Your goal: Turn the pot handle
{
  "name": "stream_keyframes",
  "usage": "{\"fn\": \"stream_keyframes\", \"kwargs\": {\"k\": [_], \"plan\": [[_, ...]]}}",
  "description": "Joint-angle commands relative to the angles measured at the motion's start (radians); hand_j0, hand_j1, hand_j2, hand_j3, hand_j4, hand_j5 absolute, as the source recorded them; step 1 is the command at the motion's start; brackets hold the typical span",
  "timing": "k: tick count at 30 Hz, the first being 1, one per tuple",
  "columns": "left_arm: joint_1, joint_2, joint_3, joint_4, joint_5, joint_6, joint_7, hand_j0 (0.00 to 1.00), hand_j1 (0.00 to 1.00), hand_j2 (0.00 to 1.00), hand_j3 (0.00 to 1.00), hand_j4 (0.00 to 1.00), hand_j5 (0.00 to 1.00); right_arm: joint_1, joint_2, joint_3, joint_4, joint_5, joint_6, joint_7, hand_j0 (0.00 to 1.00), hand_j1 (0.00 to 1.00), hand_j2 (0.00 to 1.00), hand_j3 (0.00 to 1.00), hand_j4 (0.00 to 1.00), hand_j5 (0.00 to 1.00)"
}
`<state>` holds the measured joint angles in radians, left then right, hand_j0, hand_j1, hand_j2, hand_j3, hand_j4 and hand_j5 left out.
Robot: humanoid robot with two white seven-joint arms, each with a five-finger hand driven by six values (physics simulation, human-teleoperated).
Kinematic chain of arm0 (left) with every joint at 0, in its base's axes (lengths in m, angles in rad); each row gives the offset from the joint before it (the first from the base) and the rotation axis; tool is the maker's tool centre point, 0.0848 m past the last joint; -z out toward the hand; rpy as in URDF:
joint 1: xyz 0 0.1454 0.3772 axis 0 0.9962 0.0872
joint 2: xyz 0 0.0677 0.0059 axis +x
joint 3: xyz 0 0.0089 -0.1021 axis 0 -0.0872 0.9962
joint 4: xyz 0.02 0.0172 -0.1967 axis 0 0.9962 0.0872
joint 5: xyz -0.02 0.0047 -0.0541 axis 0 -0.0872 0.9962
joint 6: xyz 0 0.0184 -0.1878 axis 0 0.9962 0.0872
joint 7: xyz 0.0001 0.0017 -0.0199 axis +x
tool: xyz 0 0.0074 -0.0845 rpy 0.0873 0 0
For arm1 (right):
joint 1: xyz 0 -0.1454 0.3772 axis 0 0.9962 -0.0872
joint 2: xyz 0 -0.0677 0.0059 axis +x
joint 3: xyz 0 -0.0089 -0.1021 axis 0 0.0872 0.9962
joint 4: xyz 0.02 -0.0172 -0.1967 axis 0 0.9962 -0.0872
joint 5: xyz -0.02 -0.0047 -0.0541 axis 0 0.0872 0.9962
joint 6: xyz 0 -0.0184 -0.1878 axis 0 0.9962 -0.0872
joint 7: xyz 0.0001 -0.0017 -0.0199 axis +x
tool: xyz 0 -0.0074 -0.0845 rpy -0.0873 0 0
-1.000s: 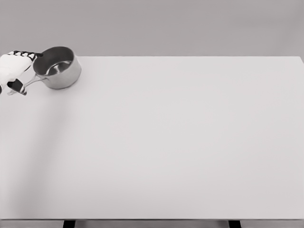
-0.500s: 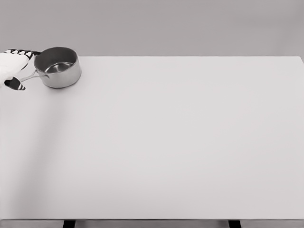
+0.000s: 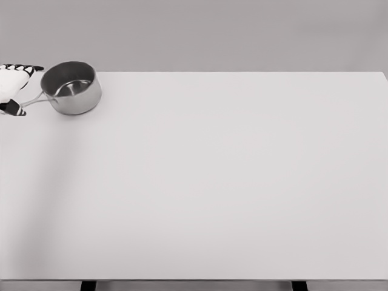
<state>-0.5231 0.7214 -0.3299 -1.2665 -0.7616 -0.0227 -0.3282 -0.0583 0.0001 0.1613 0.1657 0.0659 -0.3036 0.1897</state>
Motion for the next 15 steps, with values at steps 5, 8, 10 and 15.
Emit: {"fn": "stream_keyframes", "kwargs": {"k": [5, 8, 10, 15], "plan": [[0.002, 0.001, 0.014, 0.01, -0.001, -0.002, 0.012, 1.0, 1.0, 1.0, 1.0, 1.0, 1.0, 0.0, 0.0, 0.0, -0.002, 0.0, 0.0, 0.0, 1.0, 1.0, 1.0, 1.0, 1.0, 1.0], [0.0, -0.005, 0.015, 0.03, -0.001, 0.0, 0.015, 1.0, 1.0, 1.0, 1.0, 1.0, 1.0, 0.0, 0.0, 0.0, 0.0, 0.0, 0.0, 0.0, 1.0, 1.0, 1.0, 1.0, 1.0, 1.0], [0.0, -0.005, 0.015, 0.033, -0.001, -0.002, 0.035, 1.0, 1.0, 1.0, 1.0, 1.0, 1.0, 0.0, 0.0, 0.0, 0.0, 0.0, 0.0, 0.0, 1.0, 1.0, 1.0, 1.0, 1.0, 1.0], [-0.008, -0.01, 0.028, 0.049, -0.001, -0.002, 0.038, 1.0, 1.0, 1.0, 1.0, 1.0, 1.0, 0.0, 0.0, 0.0, -0.002, 0.0, 0.0, -0.001, 1.0, 1.0, 1.0, 1.0, 1.0, 1.0]]}}
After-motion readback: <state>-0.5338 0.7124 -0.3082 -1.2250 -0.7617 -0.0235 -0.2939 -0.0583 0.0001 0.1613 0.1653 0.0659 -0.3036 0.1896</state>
